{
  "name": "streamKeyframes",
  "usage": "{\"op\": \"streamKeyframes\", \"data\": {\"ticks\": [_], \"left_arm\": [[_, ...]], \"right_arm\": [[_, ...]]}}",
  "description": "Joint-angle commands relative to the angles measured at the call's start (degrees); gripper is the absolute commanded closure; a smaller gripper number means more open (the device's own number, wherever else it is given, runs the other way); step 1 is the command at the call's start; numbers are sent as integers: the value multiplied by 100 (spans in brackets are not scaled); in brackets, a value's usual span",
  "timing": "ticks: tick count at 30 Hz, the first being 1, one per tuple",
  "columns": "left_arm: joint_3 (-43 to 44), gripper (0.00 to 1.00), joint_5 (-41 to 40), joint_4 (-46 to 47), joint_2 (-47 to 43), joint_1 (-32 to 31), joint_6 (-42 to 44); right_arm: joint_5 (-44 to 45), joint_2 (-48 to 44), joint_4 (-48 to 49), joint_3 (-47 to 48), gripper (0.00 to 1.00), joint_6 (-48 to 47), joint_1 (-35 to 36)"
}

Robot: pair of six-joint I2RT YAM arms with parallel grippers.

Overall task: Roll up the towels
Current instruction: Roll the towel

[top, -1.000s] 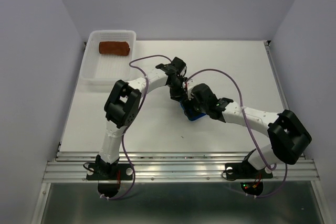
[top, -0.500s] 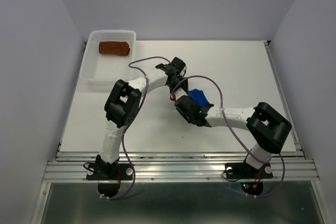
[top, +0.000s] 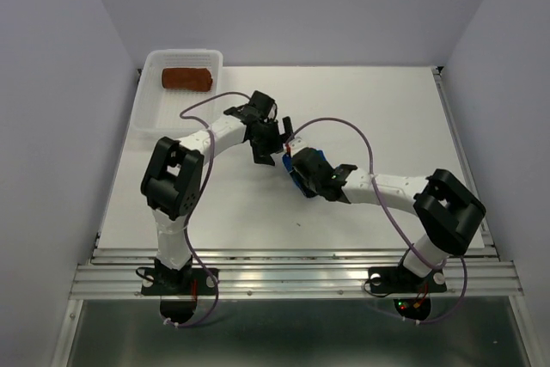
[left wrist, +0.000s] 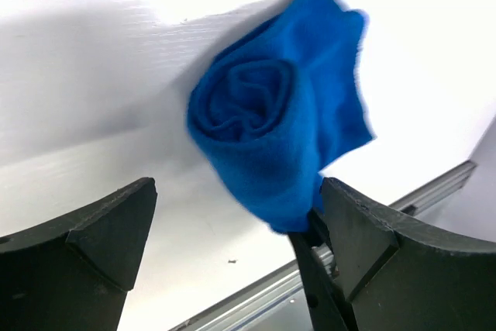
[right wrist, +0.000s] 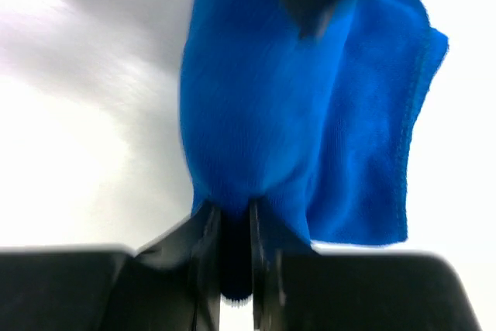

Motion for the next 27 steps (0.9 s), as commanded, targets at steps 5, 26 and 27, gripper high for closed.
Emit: {"op": "streamKeyframes", "data": {"ticks": [5,26,27], "left_arm": [[-787,1,156,973,-1231,509,-60],[-1578,1,569,1703,-1574,501,-78],[-1579,1,569,1712,-1565,475,-87]], "right_arm": [[-2272,-593,172,-201,94,683,-848],[-6325,-585,2165,-1281,94,2493,-3114],[-6457,-558,2532,-1387,94,2737,-3203]]}}
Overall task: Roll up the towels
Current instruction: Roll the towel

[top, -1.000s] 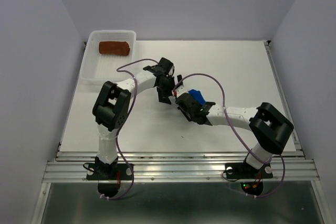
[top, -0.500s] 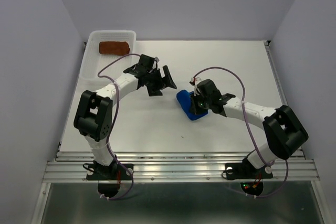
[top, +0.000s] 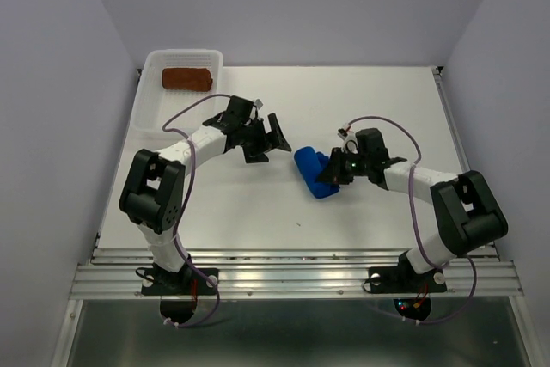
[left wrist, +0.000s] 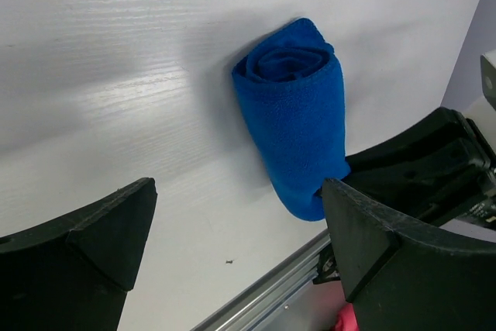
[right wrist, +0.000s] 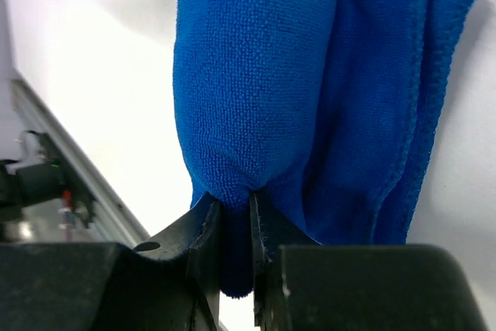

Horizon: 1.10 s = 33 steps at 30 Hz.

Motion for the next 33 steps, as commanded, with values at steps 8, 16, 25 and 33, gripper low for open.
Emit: {"op": "streamKeyframes", "data": {"ticks": [8,16,25,33], "left_arm": [[307,1,305,327,27,-553,-8],[650,1,481,379,484,-799,44],[967,1,876,643,1003,-1089,44],[1099,1,1105,1039,1276,-1300,-17]], "right_arm": [[-1944,528,2706,-1103,96,1628,-1137],[-2323,994,3991,-1806,96,2262,-1753],[-2622,1723,4965,-2158,95,2737,-2351],[-2728,1882,5037,-2141,92,2781,-2474]]}}
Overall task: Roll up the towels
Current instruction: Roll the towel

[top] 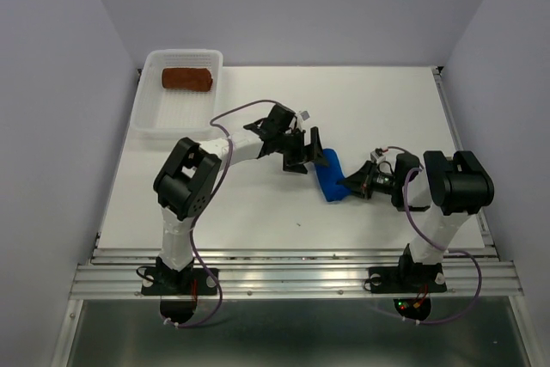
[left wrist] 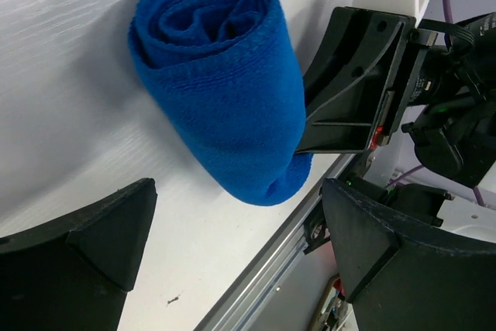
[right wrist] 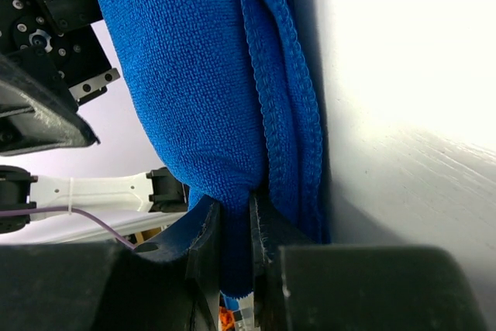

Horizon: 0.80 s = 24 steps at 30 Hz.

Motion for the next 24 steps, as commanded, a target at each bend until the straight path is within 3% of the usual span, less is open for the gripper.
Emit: {"op": "streamKeyframes", "data": {"ticks": [1,15,24], "left_arm": [[323,1,224,339,76,-135,44],[-72,2,40,1121,340,-179,-438],[-248,10,-92,1411,586,-188,-606]], "right_arm": [[105,85,144,-82,91,-25,-57],[-35,253,135,-20,90,-25,-162],[-88,384,144,-12,90,19,-215]]}}
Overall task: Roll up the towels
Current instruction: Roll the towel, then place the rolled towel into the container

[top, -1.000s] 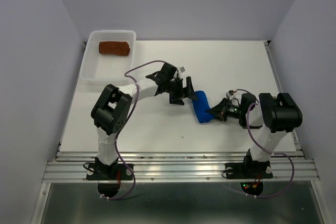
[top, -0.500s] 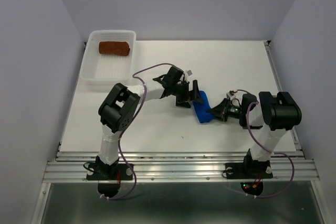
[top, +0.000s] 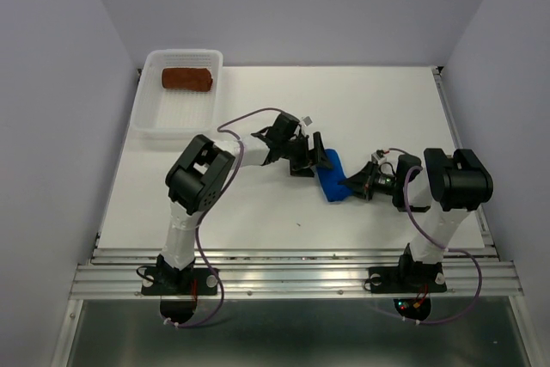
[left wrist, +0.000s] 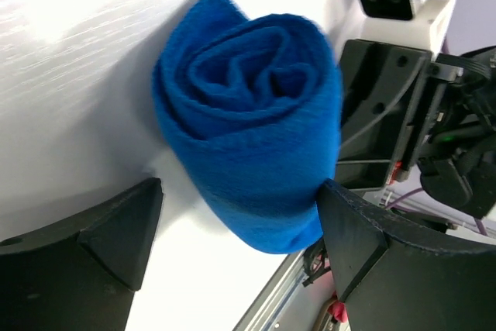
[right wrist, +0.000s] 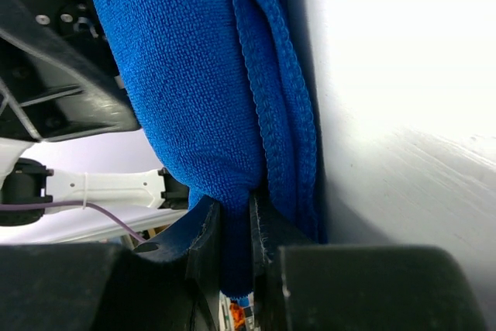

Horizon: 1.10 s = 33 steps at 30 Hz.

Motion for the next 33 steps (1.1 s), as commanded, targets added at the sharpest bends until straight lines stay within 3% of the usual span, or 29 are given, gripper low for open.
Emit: {"op": "streamKeyframes", "data": {"ticks": [1,9,12,16,20,22,23,24,26,29,30,33], "left_arm": [[-139,10,-66,275,31,-20,-58],[-183,14,-153,504,276,-55,-189],[-139,20,-268,477,364,-90,-198],[-60,37,-505,372,487,-178,-111],[124,45,-462,223,716,-239,-84],[142,55,-444,214,769,-248,-101],[151,67,-435,205,786,-240,-102],[186,97,-444,205,821,-239,-128],[221,100,-400,187,874,-222,-198],[195,100,-382,240,831,-117,-347],[56,100,-504,327,630,-90,-391],[-147,100,-1119,354,208,-11,-366]], "right_arm": [[145,205,-18,-14,90,-73,-91],[102,407,-18,13,90,-73,-143],[110,425,-9,30,90,-64,-143],[110,460,-9,65,90,-47,-143],[137,460,-18,83,90,-73,-143],[137,460,-18,83,90,-82,-143],[137,434,-27,83,89,-125,-143],[128,416,-79,92,88,-161,-143],[128,329,-280,127,84,-423,-143],[259,-232,-825,188,62,-872,-143],[443,-722,-1227,223,50,-986,-143],[1021,-1629,-2054,346,41,-1715,-91]]}}
